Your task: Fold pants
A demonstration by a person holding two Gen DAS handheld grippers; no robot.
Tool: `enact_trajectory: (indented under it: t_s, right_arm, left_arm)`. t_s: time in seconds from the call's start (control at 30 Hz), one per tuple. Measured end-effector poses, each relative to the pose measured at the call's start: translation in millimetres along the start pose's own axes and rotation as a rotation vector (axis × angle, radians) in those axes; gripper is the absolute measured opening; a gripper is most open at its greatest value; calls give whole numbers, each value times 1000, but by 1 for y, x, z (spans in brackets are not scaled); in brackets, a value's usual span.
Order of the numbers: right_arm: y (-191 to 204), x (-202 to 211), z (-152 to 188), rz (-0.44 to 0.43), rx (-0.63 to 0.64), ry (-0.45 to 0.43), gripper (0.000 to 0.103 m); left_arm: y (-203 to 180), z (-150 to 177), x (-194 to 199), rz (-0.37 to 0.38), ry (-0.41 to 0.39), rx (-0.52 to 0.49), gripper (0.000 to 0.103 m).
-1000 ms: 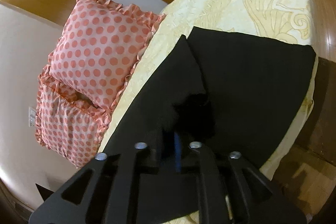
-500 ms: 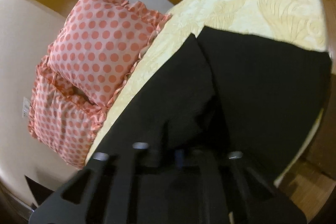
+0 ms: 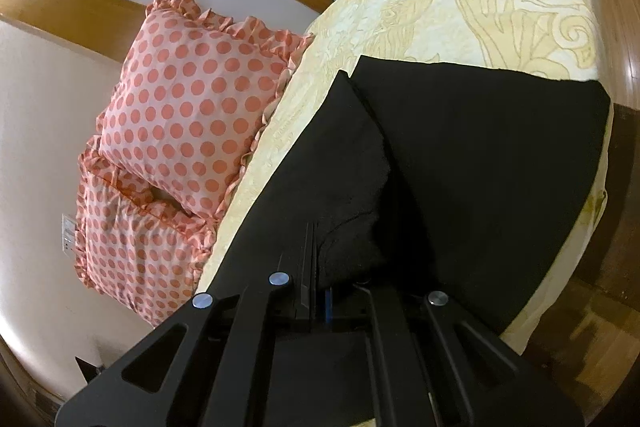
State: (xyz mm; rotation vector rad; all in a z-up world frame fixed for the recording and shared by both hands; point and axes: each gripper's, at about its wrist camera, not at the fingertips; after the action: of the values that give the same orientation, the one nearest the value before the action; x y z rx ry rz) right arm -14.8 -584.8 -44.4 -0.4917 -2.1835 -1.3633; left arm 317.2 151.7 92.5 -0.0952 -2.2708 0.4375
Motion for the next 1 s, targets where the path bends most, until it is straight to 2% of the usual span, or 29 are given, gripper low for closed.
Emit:
enact_trajectory:
  t_s: [0.1,0.2,0.27,0.4,0.43,0.47,0.53,0.63,0.7,0.8,0.9,1.0]
  right_arm:
    - [4,-2,-2,15,18,10,2]
    - [7,-3,-4,27,29,18,2]
    - [8,-5,-5,36,38,22,2]
    - [11,-7,-7,49,52,19,2]
    - [12,-8,-7,50,54,18,2]
    - [12,-9,-8,50,55,18,2]
    - [13,-9,-11,45,53,17,2]
    - [14,-8,-16,36,53,8,2]
    - [16,-5,-22,27,59,-6,2]
    - [18,2,-34,9,60,-28,2]
    - [19,10,-45,0,61,-59,2]
    - [20,19,-55,-14,57,-90,2]
  left_arm:
    - [4,-27,-43,-51,42,29,98]
    - [10,-46,-81,-120,87,41,86]
    - [21,-54,-102,-120,127,103,72]
    - [35,-55,-118,-104,139,198,56]
    - [37,-54,-116,-119,122,200,43]
    - [38,-53,-114,-110,113,198,25]
    - [45,-51,-104,-33,94,229,8]
    - [51,-43,-74,3,52,257,6]
    - [51,-35,-49,13,21,229,6]
    - [48,-12,8,27,-42,167,6]
    - [45,26,86,43,-130,93,6]
    - [46,68,143,46,-190,78,6]
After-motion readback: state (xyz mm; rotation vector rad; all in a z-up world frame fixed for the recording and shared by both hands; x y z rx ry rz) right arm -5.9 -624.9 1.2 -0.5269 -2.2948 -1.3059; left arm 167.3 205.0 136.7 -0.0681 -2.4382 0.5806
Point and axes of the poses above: each gripper's, at about its wrist camera, not at the fingertips, and x roughly against the way its jaws point, y to its left, z to its underside, and after that the axes turned 14 degrees about z, right-handed
